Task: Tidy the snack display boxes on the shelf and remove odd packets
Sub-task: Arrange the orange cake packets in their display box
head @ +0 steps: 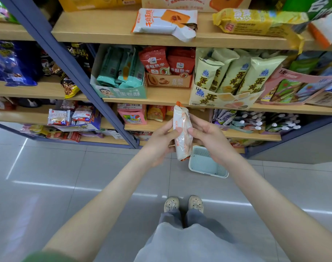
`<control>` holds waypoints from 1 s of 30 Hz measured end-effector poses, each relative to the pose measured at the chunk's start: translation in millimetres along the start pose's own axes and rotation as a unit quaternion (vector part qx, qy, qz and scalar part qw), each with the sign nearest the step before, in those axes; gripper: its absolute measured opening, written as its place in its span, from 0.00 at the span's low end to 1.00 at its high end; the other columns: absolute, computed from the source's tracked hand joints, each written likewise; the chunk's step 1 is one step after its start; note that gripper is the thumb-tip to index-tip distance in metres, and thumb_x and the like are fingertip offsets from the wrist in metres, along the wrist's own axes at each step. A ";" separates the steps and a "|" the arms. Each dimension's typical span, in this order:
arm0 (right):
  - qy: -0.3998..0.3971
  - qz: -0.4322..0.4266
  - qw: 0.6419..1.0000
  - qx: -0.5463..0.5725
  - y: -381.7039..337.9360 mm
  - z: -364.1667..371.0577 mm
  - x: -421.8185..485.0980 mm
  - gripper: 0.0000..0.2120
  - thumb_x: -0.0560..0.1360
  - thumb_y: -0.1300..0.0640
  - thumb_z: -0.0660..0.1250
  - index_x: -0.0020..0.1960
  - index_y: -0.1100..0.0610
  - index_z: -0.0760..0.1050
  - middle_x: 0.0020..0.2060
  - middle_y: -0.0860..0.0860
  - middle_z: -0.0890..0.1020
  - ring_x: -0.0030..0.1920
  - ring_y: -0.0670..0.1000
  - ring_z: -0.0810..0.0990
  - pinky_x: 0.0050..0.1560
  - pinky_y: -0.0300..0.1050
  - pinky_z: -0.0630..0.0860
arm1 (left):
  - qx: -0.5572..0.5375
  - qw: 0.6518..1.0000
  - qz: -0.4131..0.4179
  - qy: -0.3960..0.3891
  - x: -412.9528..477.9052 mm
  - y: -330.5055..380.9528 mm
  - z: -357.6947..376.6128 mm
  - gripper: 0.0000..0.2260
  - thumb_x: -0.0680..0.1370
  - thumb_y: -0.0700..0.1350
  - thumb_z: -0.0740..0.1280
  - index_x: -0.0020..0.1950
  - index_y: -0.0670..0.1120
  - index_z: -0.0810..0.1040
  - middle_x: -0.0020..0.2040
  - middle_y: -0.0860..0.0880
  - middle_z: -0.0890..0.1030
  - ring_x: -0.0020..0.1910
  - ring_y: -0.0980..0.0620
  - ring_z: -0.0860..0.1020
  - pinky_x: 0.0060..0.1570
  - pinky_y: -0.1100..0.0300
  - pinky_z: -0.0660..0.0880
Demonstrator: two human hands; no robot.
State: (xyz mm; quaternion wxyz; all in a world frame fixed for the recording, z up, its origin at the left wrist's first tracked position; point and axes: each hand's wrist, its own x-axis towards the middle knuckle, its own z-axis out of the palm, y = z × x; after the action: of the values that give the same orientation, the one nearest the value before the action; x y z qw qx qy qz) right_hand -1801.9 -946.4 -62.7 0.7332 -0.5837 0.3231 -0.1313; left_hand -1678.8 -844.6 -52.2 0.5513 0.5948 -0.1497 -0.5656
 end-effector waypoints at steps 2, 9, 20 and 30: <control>0.003 0.008 1.000 0.019 2.0 -1.4 -0.2 0.23 0.80 0.67 0.60 0.72 0.51 0.67 0.56 0.42 0.82 0.59 0.45 0.80 0.54 0.40 0.78 | 0.003 1.000 -0.006 -0.006 0.1 0.6 1.7 0.16 0.83 0.40 0.60 0.69 0.51 0.72 0.63 0.45 0.80 0.59 0.44 0.79 0.53 0.52 0.80; 0.026 -0.004 0.998 0.057 0.5 -6.4 0.4 0.22 0.80 0.64 0.60 0.73 0.54 0.67 0.63 0.51 0.79 0.62 0.51 0.79 0.58 0.48 0.78 | 0.059 0.996 0.023 -0.069 2.8 1.1 4.2 0.23 0.81 0.51 0.60 0.76 0.60 0.62 0.68 0.52 0.76 0.65 0.49 0.76 0.66 0.45 0.71; 0.098 -0.169 0.977 -0.090 -128.4 -45.7 -4.4 0.13 0.74 0.63 0.70 0.53 0.48 0.76 0.48 0.46 0.84 0.50 0.46 0.82 0.56 0.48 0.79 | 0.504 0.743 0.432 0.088 20.1 90.3 48.0 0.33 0.76 0.59 0.64 0.76 0.65 0.51 0.57 0.46 0.72 0.54 0.49 0.69 0.56 0.55 0.69; 0.260 -0.583 0.745 -0.191 -246.9 -108.0 7.8 0.13 0.76 0.64 0.66 0.59 0.54 0.72 0.53 0.29 0.77 0.54 0.34 0.75 0.55 0.30 0.71 | 0.500 0.497 0.662 0.255 62.0 237.8 85.2 0.21 0.80 0.49 0.61 0.70 0.40 0.72 0.63 0.42 0.77 0.63 0.46 0.73 0.66 0.54 0.66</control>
State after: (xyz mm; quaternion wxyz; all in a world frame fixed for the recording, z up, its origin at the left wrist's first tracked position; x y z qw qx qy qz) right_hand -1818.1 -1104.3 155.2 0.2746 -0.7294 0.1160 -0.6157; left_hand -1624.7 -1018.4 133.6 0.3893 0.6163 -0.6105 0.3098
